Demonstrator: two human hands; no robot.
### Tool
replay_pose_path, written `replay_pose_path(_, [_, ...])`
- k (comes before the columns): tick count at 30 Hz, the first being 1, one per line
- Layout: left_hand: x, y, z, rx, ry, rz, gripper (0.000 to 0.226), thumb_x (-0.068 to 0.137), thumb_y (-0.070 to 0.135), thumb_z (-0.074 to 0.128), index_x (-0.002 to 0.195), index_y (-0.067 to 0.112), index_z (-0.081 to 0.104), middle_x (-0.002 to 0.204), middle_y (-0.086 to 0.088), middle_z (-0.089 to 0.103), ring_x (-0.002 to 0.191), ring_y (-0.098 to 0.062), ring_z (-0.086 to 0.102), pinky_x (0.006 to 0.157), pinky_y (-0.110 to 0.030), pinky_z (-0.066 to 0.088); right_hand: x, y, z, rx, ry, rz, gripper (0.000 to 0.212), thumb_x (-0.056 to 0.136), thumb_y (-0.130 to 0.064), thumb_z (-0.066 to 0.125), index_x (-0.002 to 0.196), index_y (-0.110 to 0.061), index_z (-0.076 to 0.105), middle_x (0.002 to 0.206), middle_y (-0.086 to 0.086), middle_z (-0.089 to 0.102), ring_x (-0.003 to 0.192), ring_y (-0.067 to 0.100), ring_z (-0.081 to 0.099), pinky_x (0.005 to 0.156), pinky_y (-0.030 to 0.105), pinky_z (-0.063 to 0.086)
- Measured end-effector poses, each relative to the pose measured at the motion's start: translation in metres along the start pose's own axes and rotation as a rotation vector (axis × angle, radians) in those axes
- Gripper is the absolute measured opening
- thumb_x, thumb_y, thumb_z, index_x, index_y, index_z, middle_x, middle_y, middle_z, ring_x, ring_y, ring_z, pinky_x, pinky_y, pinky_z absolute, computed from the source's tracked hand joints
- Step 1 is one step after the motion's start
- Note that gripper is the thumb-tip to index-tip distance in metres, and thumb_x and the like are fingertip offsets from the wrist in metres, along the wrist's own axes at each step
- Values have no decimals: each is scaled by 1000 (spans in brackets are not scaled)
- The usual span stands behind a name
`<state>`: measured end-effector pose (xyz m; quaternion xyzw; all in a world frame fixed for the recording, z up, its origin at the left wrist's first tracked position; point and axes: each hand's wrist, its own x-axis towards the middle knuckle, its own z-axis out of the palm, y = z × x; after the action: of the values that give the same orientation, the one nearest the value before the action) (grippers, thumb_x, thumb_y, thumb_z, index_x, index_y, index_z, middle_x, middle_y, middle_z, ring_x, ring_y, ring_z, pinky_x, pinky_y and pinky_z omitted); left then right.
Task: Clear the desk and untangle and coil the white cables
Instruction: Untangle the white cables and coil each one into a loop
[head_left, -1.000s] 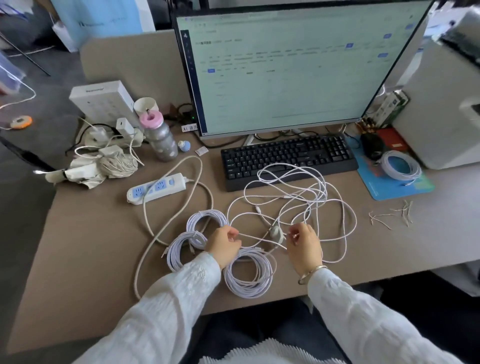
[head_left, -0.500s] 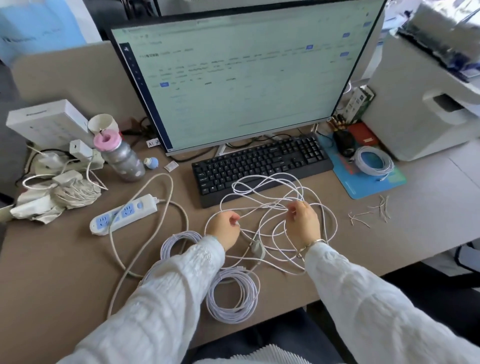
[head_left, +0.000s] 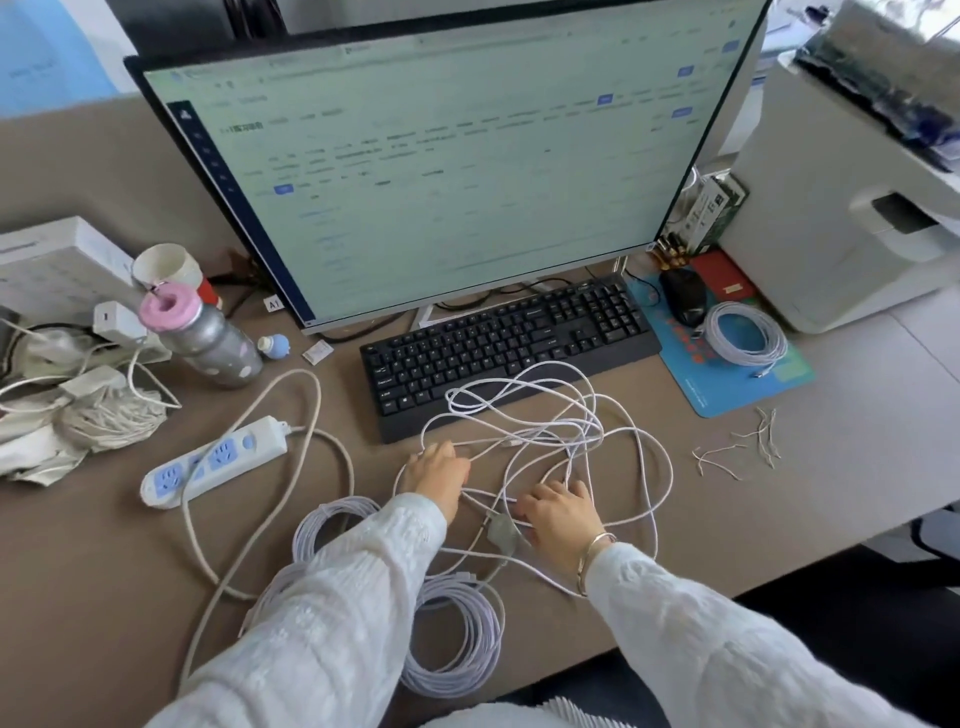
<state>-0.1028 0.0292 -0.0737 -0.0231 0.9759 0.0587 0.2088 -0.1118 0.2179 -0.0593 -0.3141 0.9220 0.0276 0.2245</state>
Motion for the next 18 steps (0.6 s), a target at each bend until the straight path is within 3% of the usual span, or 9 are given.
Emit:
replay_pose_path(2, [2,0,-3,22,-8,29,16,93,15,57,106,24,59,118,0,53,118,-22,47,93,-36,33,0,3,-3,-64,26,-9,25,61,-32,81,80,-21,68,83,0,66,81,24,64,72,41,45])
replay_pose_path(5, [3,-3,-12,-122,-34,36,5,95,20,56,97,23,59,108,1,58,107,-22,55,88,-33,35,3,13,2,-121,19,12,12,78,-17,67,89,-13,65,92,5,65,92,27,61,80,43,41])
replay_pose_path(8, [2,-4,-27,-378,26,-5,6,94,17,58,90,18,62,99,-2,61,97,-25,59,83,-32,44,4,21,-6,-135,126,82,27,57,-17,84,70,-15,61,68,1,62,69,24,62,66,44,45])
replay_pose_path(9, [1,-4,-34,-426,65,-41,7,94,15,57,92,15,63,99,-3,62,94,-24,58,82,-31,44,4,27,-10,-134,115,86,23,65,-16,79,80,-15,61,76,2,64,78,24,63,75,48,44])
replay_pose_path(11, [0,-6,-47,-442,150,-139,8,95,17,55,94,15,62,99,-3,64,91,-24,58,78,-31,43,3,40,-17,-118,125,132,30,85,-10,55,115,-11,52,107,2,61,110,25,54,104,56,26])
replay_pose_path(13, [-2,-10,-54,-405,212,-206,10,95,19,51,93,19,62,100,-2,64,92,-27,60,77,-34,45,2,54,-22,-157,171,130,41,82,-6,55,122,-9,48,107,2,62,112,27,54,108,62,17])
replay_pose_path(15, [-3,-10,-59,-364,242,-226,11,95,19,51,97,21,62,105,-2,61,98,-27,59,82,-36,44,0,62,-29,-91,342,133,29,76,-5,65,104,-10,58,84,1,66,93,29,62,101,64,29])
replay_pose_path(18, [-9,2,-66,-343,313,-140,16,91,20,60,106,20,64,113,0,59,107,-23,55,89,-34,39,-3,66,-48,167,424,102,7,82,-9,63,84,-14,59,73,-1,66,84,28,60,87,45,36])
